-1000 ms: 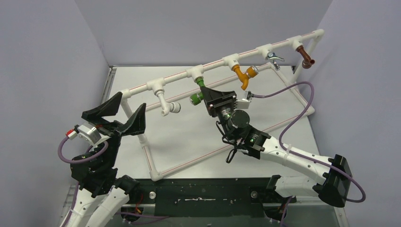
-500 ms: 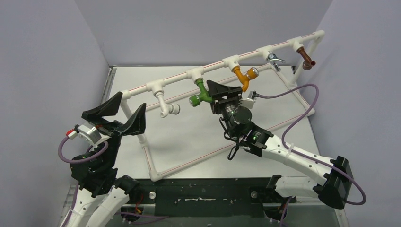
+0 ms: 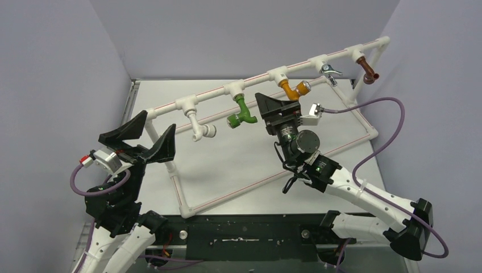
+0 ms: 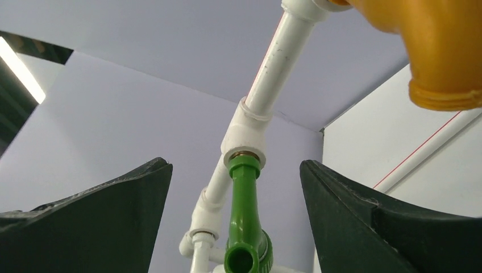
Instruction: Install the water faucets
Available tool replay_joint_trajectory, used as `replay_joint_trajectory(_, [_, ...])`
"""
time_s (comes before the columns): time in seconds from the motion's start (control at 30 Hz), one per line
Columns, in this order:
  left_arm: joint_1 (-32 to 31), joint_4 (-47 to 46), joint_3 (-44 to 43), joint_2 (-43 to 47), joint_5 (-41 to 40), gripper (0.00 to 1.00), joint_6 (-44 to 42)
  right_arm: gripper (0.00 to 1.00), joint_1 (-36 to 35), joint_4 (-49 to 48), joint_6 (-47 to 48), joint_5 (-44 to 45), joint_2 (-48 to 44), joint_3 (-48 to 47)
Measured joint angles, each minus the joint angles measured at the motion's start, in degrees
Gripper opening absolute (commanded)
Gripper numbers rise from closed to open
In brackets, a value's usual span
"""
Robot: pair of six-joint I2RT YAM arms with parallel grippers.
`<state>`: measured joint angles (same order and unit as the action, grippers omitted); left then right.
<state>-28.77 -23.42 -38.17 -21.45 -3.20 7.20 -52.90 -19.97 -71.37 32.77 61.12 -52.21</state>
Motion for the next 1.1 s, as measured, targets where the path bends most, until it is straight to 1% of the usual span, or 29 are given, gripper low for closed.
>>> replay_joint_trajectory(0.1, [0.0, 0.0, 0.0, 0.0, 0.0, 0.94, 0.0, 0.85, 0.0, 0.6, 6.6, -1.6, -0.9, -0.2])
replay_joint_trajectory(0.23, [0.0, 0.0, 0.0, -0.1, 0.0, 0.94, 0.0, 0.86, 0.0, 2.5, 18.1, -4.7, -1.4, -1.7])
replay_joint_trajectory(0.43, [0.0, 0.1, 0.0, -0.2, 0.0, 0.94, 0.0, 0.88, 0.9, 3.4, 38.8, -14.9, -2.7, -3.2])
replay_joint_trajectory(0.57, [0.0, 0.1, 0.0, -0.4, 0.0, 0.94, 0.0, 0.90, 1.2, 6.1, 52.6, -20.9, -3.3, -6.4])
replay_joint_trajectory(0.77, [0.0, 0.1, 0.0, -0.7, 0.0, 0.94, 0.0, 0.92, 1.2, 13.1, 74.3, -29.0, -4.4, -12.2])
replay_joint_trajectory(0.9, [0.0, 0.1, 0.0, -0.7, 0.0, 0.94, 0.0, 0.92, 1.2, 20.7, 89.5, -36.4, -4.6, -15.7])
replay_joint_trajectory(1.0, [0.0, 0.1, 0.0, -0.7, 0.0, 0.94, 0.0, 0.93, 1.2, 27.2, 101.7, -41.5, -4.9, -16.7])
replay_joint_trajectory(1.1, [0.0, 0.1, 0.0, -0.7, 0.0, 0.94, -0.1, 0.93, 1.2, 32.1, 110.5, -44.0, -5.0, -16.7])
